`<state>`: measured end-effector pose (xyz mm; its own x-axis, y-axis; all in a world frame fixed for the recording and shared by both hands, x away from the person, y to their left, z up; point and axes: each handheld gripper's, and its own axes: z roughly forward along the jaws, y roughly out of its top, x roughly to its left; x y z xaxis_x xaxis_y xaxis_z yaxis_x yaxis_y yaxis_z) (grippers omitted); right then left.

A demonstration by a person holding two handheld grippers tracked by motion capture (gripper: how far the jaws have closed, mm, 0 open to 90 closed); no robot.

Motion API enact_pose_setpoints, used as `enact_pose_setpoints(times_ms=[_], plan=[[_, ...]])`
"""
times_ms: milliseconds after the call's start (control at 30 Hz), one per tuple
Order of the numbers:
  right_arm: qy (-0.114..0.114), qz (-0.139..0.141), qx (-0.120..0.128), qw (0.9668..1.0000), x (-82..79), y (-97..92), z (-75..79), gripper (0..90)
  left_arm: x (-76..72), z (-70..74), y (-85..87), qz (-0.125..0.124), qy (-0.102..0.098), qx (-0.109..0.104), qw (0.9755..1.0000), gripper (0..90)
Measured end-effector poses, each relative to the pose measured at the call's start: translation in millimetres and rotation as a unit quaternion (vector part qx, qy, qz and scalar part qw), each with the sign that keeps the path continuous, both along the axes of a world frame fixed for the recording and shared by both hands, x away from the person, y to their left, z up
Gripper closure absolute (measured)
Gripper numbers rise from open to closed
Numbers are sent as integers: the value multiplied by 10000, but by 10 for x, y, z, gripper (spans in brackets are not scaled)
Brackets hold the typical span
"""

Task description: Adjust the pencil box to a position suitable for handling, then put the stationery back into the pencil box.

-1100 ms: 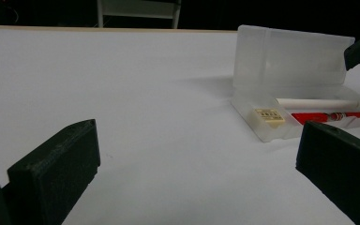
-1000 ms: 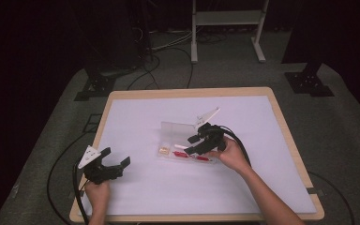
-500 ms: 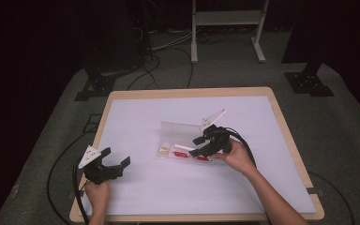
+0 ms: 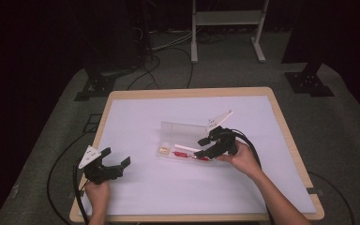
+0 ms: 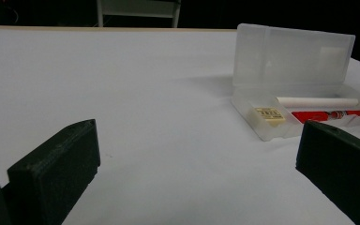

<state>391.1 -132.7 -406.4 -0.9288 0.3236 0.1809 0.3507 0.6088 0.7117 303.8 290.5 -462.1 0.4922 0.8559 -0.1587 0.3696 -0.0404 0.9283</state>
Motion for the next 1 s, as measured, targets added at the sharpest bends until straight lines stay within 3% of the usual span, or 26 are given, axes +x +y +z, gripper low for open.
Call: enact_pose_setpoints(times_ms=[1000], plan=[[67,-244,68,9997,-131,-439,-67,398,-1,2,-2,2,15,26,10000,0]])
